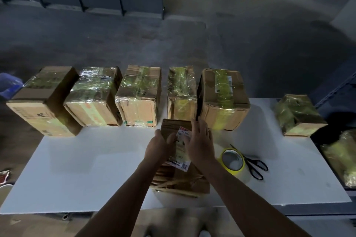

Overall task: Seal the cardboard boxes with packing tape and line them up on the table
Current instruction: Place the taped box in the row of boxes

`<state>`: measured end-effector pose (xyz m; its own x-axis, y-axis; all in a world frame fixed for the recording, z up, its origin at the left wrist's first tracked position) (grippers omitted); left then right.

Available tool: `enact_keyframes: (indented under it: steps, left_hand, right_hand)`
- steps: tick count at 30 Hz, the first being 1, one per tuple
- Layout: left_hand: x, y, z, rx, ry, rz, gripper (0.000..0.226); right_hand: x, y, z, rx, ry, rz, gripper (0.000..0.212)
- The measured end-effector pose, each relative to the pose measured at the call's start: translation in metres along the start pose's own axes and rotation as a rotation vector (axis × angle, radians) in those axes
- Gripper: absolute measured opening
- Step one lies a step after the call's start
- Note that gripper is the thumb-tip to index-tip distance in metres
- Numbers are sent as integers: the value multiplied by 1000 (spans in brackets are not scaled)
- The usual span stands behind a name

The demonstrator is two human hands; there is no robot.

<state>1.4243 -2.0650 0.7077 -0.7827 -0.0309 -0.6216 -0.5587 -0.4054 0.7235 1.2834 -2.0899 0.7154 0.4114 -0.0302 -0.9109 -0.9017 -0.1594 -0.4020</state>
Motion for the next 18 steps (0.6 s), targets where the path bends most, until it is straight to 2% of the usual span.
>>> enact_keyframes:
  steps: [3,7,9,12,15,18]
  left_hand:
    - [4,-12,-3,-59,-32,73,44]
    - [2,-14,-4,-138,-85,201,46]
    - [1,-16,-3,-224,-140,298,50]
    - [4,-23,1,-362,-325,488,60]
    - [7,-17,5,-323,-466,692,69]
    - [9,-17,2,-275,-506,792,76]
  right_hand:
    - [1,9,0,122,-35,-132,63]
    - [1,21,2,374,-135,-317,72]
    - [-1,28,0,467,-167,-444,65]
    - [1,34,-1,534,-203,-621,47]
    - [8,39,1,635,-254,-812,57]
    - [11,44,8,791,-325,-1057,65]
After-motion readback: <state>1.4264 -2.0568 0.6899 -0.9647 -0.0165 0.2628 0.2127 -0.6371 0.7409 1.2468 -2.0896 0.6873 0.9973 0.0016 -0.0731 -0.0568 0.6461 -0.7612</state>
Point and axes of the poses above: each hand's wrist, its own z-axis away from the middle knuckle, its own x-axis out of the palm, y = z × x, the point moved 4 cm from there along -z, towards the middle knuckle, and after that the axes turned 1 degree about -x, right-handed, at the moved point
